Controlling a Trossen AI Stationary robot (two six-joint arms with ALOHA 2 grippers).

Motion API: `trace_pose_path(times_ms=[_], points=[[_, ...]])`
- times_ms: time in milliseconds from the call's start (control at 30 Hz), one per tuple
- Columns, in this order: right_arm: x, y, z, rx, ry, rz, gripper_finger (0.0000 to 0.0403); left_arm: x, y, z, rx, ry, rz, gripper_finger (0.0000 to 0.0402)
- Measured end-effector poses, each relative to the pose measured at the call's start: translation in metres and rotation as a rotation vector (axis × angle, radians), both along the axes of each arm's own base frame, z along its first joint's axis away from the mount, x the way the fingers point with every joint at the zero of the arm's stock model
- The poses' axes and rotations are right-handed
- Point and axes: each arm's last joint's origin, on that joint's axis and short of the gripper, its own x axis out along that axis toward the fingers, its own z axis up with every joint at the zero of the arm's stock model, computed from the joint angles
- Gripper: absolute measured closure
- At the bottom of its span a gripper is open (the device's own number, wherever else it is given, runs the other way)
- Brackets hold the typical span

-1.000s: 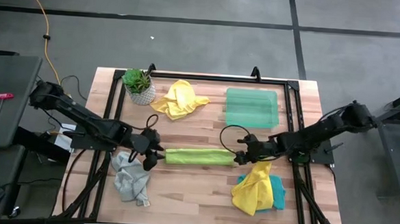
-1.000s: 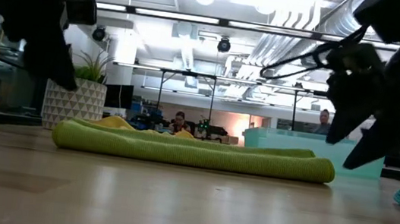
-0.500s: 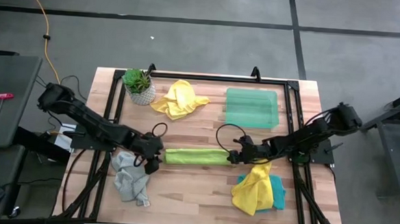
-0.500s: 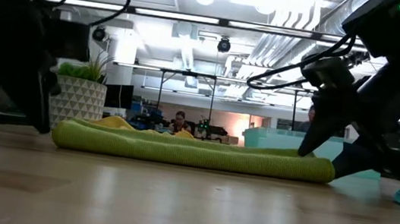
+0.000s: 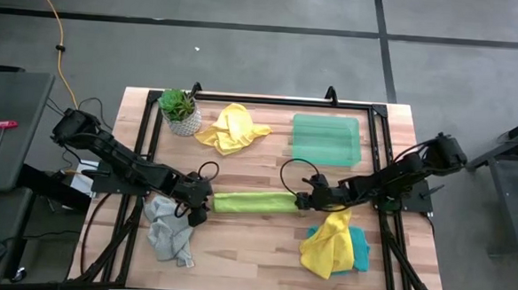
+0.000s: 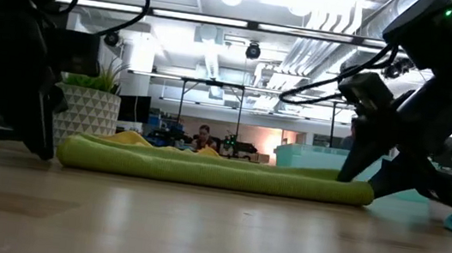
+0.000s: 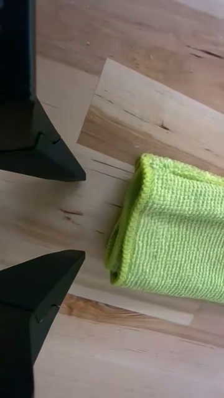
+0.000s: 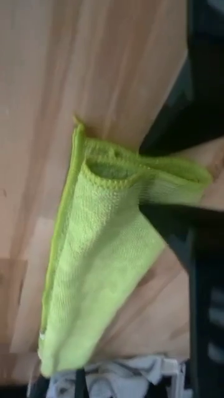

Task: Fold microfiber towels
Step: Fold the light green towel

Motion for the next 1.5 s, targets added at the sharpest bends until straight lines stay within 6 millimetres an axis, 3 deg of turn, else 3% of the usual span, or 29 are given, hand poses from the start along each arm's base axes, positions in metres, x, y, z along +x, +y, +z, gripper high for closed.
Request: trace_pose_path(times_ms=[67,133,300,567,733,933,1233,1500], points=[[-0.001,-0.002,-0.001,-0.008,0.016,-0.002,0.0358,0.0,0.0,0.0,-0.01,0.0,0.016,0.0216],[-0.001,-0.003,-0.001,-0.028,0.019,0.013,0.039,0.001,0.0,0.002,-0.013,-0.005,0.016,0.0216],[-0.012,-0.008,0.008,-0.056,0.069,0.009,0.0399,0.008,-0.001,0.011,0.029,-0.048,-0.023,0.0216],[-0.038,-0.015,0.038,-0.074,0.103,-0.002,0.0402,0.016,0.001,0.01,0.08,-0.084,-0.009,0.0217],[-0.043,-0.016,0.059,-0.089,0.106,0.016,0.0402,0.03,0.003,-0.006,0.052,-0.089,-0.001,0.0265],[-0.033,-0.013,0.074,-0.09,0.08,0.041,0.0402,0.05,0.003,-0.009,0.129,-0.101,0.065,0.0389],[-0.009,-0.007,0.088,-0.111,0.059,0.113,0.0403,0.07,0.015,-0.019,0.142,-0.114,0.07,0.0399],[0.03,0.003,0.089,-0.11,-0.043,0.127,0.0403,0.077,0.021,-0.019,0.151,-0.162,0.068,0.0401]])
